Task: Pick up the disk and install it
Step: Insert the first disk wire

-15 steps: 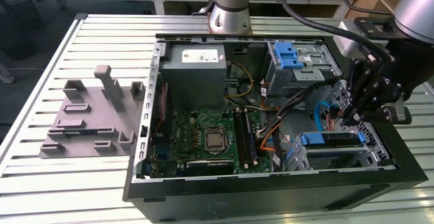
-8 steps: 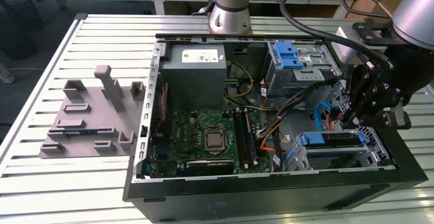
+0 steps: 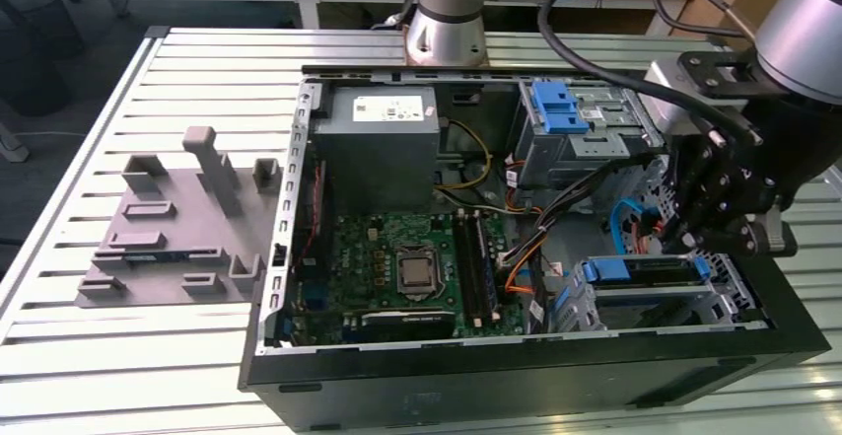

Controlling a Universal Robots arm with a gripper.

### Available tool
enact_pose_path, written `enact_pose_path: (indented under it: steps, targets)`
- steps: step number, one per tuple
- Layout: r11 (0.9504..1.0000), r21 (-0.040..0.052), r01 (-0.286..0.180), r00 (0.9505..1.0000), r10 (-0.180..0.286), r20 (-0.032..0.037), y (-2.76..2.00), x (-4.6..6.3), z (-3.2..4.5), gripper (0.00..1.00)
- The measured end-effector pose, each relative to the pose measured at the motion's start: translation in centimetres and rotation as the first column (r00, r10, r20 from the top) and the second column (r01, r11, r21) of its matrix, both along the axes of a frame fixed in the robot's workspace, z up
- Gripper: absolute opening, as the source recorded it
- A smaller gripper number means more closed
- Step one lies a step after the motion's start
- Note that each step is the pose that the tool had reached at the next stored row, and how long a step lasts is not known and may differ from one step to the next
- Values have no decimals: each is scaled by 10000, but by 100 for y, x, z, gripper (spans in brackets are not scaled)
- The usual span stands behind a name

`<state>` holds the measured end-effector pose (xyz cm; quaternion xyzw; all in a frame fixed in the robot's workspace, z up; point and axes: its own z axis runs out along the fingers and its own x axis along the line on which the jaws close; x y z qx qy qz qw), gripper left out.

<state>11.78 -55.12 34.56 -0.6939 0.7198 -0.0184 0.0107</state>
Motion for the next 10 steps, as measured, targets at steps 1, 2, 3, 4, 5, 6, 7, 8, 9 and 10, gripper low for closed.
enact_pose_path:
  steps: [1,2,3,4,5,6,7,8,9,10]
  targets:
    - [10000,1,-41,10000,41,13,-3,-4,-2,16]
    - [10000,2,-63,10000,63,26,-10,-7,-4,16]
    - [10000,18,-68,10000,68,41,-17,-8,-8,16]
    - [10000,33,-69,10000,69,51,-23,-8,-13,16]
    - [10000,43,-70,10000,70,59,-27,-8,-18,16]
    - [10000,53,-69,10000,68,66,-28,-9,-25,16]
    - [10000,63,-68,10000,68,70,-29,-9,-32,16]
    - [10000,71,-68,9999,67,78,-30,-10,-37,16]
    - [9999,80,-68,9999,68,83,-31,-10,-43,16]
    - [9999,89,-68,9999,68,84,-32,-10,-48,16]
